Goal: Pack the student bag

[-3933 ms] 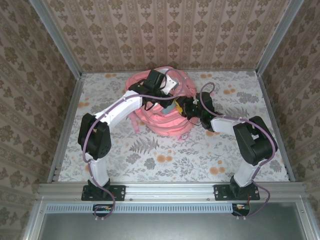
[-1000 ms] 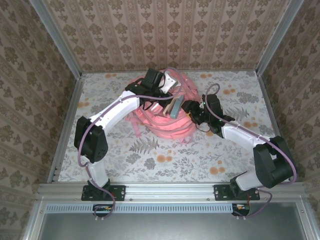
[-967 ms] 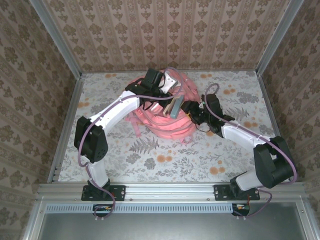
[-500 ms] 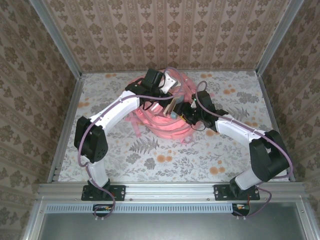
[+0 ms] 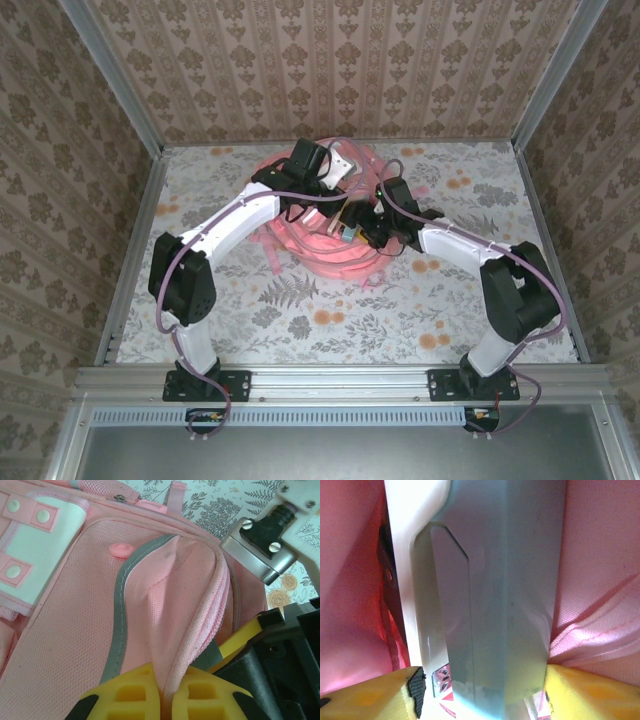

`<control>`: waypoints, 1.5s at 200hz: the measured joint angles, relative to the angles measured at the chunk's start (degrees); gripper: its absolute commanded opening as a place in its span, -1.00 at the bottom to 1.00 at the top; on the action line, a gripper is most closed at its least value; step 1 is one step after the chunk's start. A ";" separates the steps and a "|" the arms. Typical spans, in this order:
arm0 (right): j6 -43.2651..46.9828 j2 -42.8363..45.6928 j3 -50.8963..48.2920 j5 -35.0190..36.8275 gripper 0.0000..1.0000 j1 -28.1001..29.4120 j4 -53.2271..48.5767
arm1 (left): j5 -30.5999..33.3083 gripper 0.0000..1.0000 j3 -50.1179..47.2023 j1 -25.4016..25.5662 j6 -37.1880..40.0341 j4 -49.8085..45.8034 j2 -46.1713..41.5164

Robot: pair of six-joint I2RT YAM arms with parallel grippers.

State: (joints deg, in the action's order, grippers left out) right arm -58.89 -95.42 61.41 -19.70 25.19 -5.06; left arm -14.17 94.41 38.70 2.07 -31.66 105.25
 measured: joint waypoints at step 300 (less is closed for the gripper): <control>-16.57 -3.28 -4.50 0.48 -0.37 -0.85 21.51 | 1.88 -1.00 -0.94 0.55 -0.44 1.75 -0.66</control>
State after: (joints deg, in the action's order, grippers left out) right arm -75.46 -98.70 56.90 -19.22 24.34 16.45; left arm -12.29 93.47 39.24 1.63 -29.91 104.60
